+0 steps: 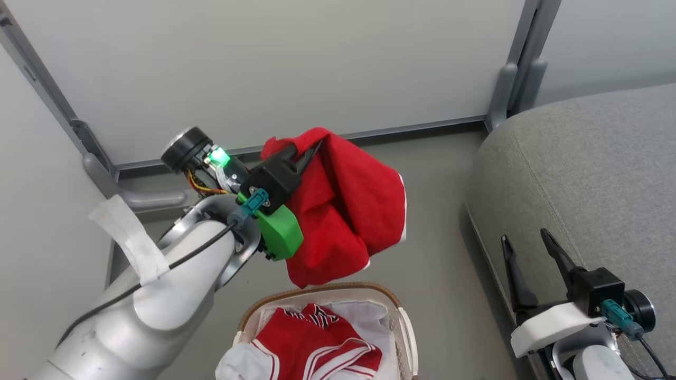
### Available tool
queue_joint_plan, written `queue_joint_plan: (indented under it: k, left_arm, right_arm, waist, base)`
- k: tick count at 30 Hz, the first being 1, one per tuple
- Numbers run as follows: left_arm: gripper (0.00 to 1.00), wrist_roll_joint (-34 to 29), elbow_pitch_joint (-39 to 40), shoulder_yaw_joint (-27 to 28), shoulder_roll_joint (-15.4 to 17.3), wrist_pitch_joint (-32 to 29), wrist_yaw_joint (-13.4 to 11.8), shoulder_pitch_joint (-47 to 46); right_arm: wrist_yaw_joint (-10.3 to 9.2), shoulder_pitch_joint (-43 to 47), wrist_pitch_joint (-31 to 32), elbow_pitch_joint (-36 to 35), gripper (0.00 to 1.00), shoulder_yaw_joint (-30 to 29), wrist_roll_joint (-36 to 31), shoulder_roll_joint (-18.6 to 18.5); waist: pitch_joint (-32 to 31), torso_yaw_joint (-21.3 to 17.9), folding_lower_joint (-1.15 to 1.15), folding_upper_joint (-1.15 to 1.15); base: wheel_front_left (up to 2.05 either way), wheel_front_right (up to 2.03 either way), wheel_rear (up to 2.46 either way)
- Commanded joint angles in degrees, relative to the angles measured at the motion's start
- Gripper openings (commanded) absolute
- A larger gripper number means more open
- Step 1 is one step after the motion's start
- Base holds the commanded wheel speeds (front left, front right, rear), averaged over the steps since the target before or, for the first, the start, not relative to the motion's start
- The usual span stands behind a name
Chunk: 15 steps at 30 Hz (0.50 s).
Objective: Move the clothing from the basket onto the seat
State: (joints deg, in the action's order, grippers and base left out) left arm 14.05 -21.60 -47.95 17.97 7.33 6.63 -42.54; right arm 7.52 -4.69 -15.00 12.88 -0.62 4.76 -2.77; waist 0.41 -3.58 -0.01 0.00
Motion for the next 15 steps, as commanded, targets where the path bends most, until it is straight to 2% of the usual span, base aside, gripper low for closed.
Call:
queue_joint_plan:
  k: [1,8,15]
  left_arm:
    - [0.00,0.0,0.9,-0.3,0.8,-0.6,0.3,-1.9]
    - [0.00,1.3,3.1,-1.4,2.3,-1.7,0.8,-8.3]
    - [0.00,2.2,1.7,-2.6,2.0,-1.2,0.8,-13.6]
  right_arm:
    - [-0.06,0.5,-0.3,-0.3,1.00,0.5,0.0,-0.2]
    - [-0.06,-1.8,-0.3,-0.4,1.00,3.9,-0.5,-0.2]
    - [-0.06,-5.2,-0.3,-0.4,1.00,11.7,0.4,-0.2]
  waist:
    - [-2.3,0.8,0.01,0.00]
    - [-2.6,0.5,0.01,0.00]
    - [-2.5,0.2,0.01,0.00]
  base:
    - [0.00,0.00,0.00]
    - [0.00,0.00,0.00]
    - [0.00,0.00,0.00]
